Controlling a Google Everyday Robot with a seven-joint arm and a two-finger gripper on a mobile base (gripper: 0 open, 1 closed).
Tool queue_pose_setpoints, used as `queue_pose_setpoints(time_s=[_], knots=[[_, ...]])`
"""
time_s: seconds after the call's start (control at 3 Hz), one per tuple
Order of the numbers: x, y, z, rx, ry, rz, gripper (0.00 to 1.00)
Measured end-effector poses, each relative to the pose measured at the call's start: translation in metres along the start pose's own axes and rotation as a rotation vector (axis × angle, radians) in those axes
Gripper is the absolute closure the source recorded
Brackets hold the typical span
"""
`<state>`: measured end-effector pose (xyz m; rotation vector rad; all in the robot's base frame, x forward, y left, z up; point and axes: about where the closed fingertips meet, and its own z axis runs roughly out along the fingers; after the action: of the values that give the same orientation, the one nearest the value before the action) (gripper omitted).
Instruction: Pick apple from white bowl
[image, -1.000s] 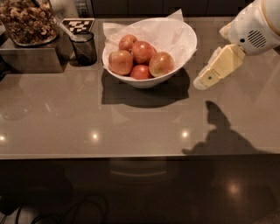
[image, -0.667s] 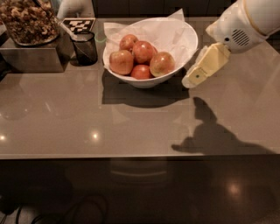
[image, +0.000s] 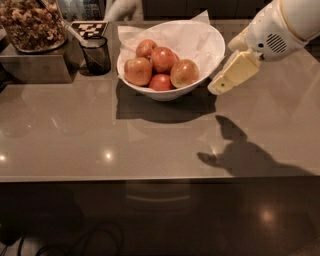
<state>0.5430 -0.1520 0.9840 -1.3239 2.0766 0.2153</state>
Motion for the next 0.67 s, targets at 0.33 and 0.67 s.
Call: queue_pose_setpoints(time_s=[0.33,0.67], knots=[[-0.003,0.000,0.003,-0.009,-0.007,-0.005,0.32],[-0.025,-0.003,0.020,-0.043,-0.040,-0.043,0.32]])
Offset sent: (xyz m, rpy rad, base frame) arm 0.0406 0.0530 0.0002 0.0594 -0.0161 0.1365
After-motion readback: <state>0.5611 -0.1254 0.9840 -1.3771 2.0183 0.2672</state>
